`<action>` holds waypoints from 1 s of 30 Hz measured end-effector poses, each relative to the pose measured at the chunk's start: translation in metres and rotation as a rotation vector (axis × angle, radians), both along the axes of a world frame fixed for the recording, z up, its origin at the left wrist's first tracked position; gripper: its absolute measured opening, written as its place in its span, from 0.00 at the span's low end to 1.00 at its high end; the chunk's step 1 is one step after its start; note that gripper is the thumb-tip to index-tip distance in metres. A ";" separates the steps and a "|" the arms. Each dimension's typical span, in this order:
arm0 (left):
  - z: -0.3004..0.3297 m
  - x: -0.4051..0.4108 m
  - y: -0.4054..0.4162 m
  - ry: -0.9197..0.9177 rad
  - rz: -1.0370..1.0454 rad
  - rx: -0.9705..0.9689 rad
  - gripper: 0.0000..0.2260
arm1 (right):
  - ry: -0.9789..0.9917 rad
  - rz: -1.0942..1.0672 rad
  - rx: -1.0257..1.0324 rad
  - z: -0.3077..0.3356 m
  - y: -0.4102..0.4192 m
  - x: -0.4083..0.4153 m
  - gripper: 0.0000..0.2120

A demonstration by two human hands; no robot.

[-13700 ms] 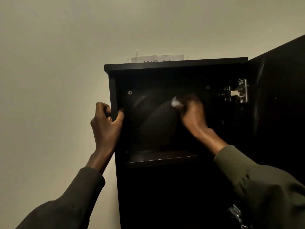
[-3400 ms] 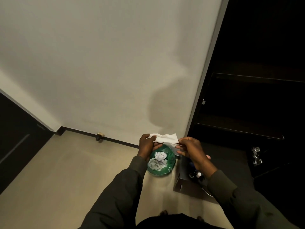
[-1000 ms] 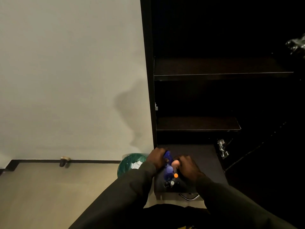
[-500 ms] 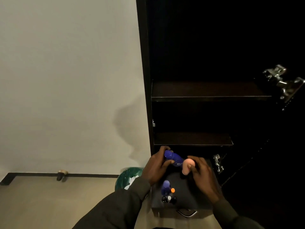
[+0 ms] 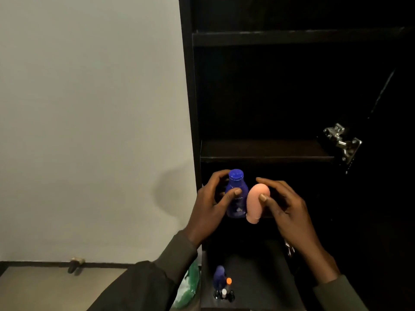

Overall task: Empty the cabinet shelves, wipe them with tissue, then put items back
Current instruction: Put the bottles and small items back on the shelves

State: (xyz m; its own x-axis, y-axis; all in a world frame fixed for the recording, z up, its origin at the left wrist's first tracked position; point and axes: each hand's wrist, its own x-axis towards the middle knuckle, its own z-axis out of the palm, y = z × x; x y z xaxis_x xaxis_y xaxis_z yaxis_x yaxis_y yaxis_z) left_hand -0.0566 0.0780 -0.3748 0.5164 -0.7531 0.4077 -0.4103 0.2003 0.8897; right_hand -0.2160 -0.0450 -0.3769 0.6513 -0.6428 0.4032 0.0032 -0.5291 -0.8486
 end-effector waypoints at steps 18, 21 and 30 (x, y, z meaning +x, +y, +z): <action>0.333 0.015 -0.015 -0.446 -0.065 -0.408 0.18 | -0.519 0.062 -0.255 0.325 -0.018 0.021 0.12; 0.360 0.030 -0.031 -0.490 0.024 -0.371 0.16 | -0.507 0.042 -0.242 0.357 -0.035 0.041 0.11; 0.393 0.047 -0.085 -0.496 0.284 -0.258 0.16 | -0.340 -0.117 -0.336 0.395 -0.092 0.102 0.10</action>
State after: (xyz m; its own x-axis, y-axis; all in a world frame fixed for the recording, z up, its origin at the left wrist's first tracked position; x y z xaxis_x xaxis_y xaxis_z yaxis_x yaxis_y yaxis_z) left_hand -0.0099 -0.0067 0.0186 0.3847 -0.4597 0.8004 -0.8306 0.2059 0.5174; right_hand -0.1138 -0.1371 0.0178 0.3779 -0.5015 0.7783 0.1744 -0.7870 -0.5918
